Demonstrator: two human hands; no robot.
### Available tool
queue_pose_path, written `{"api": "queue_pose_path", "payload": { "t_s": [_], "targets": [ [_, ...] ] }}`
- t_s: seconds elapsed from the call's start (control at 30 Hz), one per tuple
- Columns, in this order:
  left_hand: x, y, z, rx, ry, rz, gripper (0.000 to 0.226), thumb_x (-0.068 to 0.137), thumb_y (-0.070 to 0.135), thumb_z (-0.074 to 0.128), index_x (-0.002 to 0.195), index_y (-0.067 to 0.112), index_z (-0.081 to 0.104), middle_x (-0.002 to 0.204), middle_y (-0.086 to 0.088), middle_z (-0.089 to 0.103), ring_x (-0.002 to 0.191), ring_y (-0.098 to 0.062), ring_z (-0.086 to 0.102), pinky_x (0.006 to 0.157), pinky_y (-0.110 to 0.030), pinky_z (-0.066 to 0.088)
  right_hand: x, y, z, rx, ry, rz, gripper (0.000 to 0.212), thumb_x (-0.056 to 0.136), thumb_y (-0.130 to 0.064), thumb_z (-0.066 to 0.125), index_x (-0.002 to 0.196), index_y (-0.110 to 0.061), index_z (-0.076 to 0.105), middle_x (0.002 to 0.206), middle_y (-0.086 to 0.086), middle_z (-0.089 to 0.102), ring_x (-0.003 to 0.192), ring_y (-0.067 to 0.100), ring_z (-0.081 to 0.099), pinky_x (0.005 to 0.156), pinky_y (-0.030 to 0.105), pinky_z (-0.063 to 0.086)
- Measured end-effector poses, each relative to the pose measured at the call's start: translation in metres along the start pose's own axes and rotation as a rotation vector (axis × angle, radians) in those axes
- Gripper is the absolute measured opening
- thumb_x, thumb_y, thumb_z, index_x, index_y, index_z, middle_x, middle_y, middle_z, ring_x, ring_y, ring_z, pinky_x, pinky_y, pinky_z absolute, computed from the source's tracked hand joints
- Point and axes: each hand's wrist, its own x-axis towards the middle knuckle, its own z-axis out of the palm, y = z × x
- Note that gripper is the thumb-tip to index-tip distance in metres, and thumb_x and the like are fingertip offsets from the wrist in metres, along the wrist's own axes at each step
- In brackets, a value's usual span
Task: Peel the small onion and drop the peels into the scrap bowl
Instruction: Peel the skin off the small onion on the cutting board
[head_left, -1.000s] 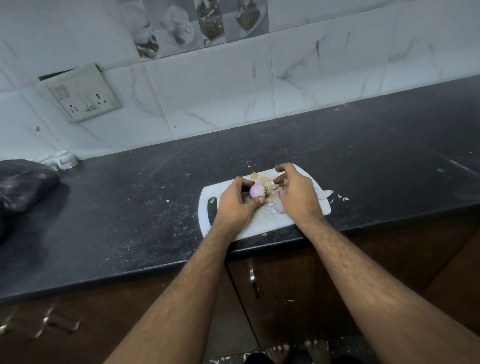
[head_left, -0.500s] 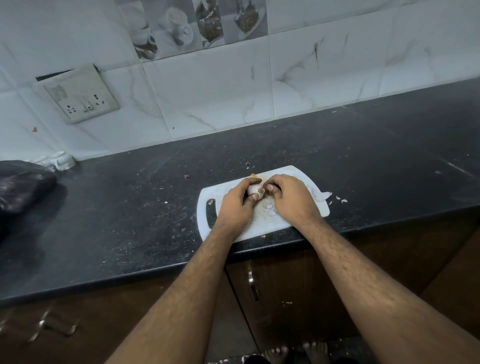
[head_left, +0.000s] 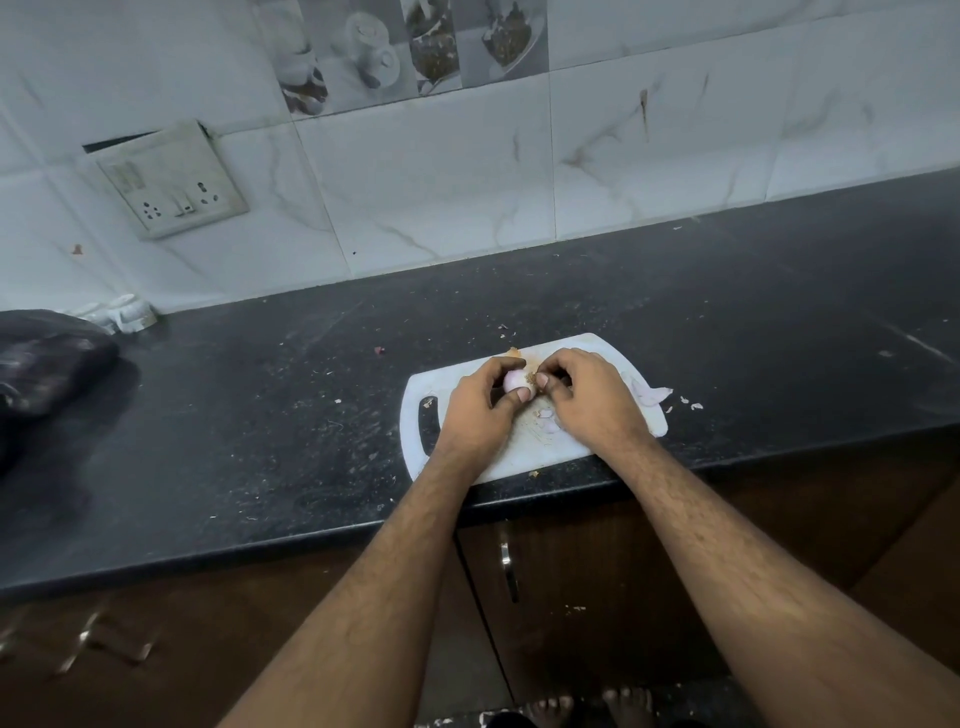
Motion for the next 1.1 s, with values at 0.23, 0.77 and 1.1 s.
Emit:
{"api": "queue_pose_path", "payload": {
  "t_s": [0.23, 0.77, 1.1],
  "targets": [
    [0.0, 0.0, 0.0, 0.007, -0.011, -0.026, 0.034, 0.096, 0.021, 0.071, 0.13, 0.019, 0.065, 0.124, 0.003, 0.072, 0.114, -0.01, 0.067, 0.099, -0.022, 0.051, -0.004, -0.006, -0.002, -0.144, 0.007, -0.04, 0.014, 0.101, -0.026, 0.056, 0.103, -0.02, 0.068, 0.097, -0.012, 0.061, 0.105, 0.013, 0.052, 0.085, 0.033, 0.047],
    [0.002, 0.003, 0.001, 0.214, 0.005, -0.038, 0.04, 0.105, 0.027, 0.057, 0.145, 0.022, 0.059, 0.127, -0.001, 0.052, 0.13, -0.018, 0.04, 0.114, -0.033, 0.033, -0.003, -0.009, -0.002, -0.086, -0.046, -0.048, 0.019, 0.101, -0.024, 0.058, 0.114, -0.021, 0.07, 0.105, -0.006, 0.066, 0.098, 0.012, 0.059, 0.086, 0.033, 0.051],
    [0.003, 0.002, 0.002, 0.329, -0.079, -0.014, 0.069, 0.097, 0.019, 0.067, 0.159, 0.021, 0.037, 0.139, -0.006, 0.051, 0.133, -0.02, 0.042, 0.116, -0.033, 0.035, -0.007, -0.014, -0.006, -0.021, 0.007, -0.004, 0.015, 0.094, -0.028, 0.07, 0.105, -0.023, 0.077, 0.097, -0.01, 0.071, 0.087, 0.008, 0.065, 0.076, 0.033, 0.057]
  ]
}}
